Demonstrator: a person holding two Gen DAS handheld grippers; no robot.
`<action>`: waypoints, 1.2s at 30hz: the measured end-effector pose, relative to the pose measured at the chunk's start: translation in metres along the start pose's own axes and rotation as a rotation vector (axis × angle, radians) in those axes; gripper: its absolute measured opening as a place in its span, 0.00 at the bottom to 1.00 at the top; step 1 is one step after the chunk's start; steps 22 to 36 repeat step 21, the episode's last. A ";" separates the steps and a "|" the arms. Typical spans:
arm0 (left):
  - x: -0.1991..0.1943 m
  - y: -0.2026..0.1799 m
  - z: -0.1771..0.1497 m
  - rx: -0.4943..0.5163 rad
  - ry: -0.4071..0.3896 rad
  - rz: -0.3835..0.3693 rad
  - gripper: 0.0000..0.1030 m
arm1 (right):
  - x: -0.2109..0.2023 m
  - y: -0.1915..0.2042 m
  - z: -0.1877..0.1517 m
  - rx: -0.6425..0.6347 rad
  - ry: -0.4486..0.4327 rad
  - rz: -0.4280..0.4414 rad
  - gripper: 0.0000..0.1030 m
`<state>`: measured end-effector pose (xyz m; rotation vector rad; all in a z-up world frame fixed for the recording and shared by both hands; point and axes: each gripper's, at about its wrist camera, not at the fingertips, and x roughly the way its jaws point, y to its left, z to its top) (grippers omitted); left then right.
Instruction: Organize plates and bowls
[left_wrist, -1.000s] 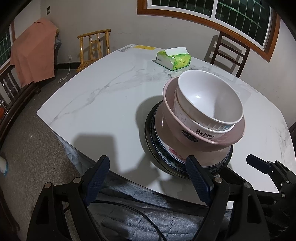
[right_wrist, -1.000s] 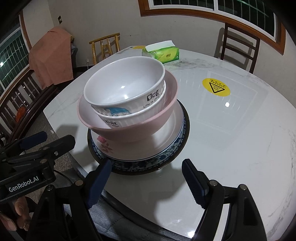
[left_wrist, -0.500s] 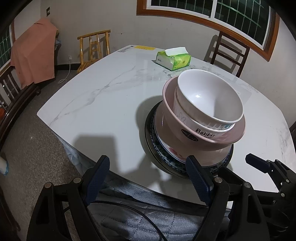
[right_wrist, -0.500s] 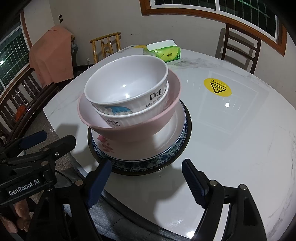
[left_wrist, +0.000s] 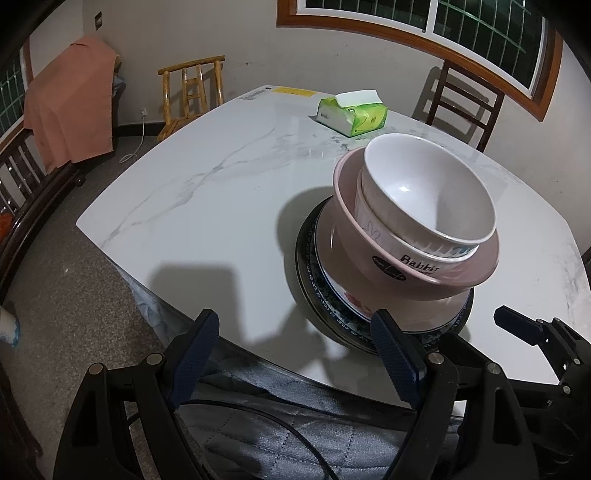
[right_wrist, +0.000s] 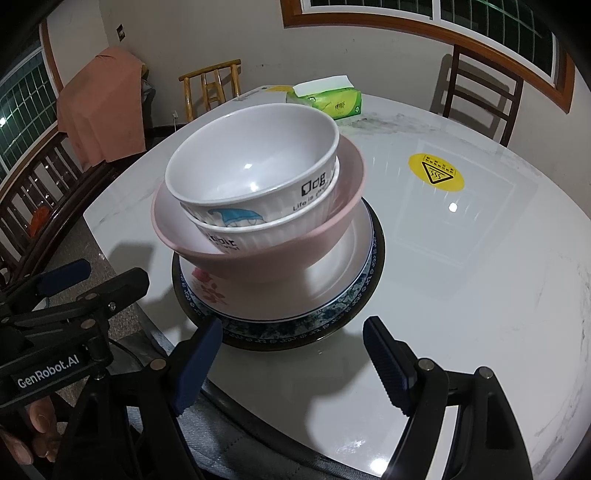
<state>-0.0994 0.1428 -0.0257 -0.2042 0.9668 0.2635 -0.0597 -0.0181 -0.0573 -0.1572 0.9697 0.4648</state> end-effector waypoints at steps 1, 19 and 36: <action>0.000 0.000 0.000 0.000 0.000 -0.001 0.80 | 0.001 0.000 0.000 0.000 0.000 -0.002 0.78; 0.001 0.001 0.002 0.011 0.008 -0.039 0.79 | 0.001 0.005 0.002 -0.014 0.000 -0.004 0.78; 0.000 0.001 0.002 0.004 0.008 -0.036 0.79 | 0.000 0.006 0.001 -0.014 0.000 -0.005 0.78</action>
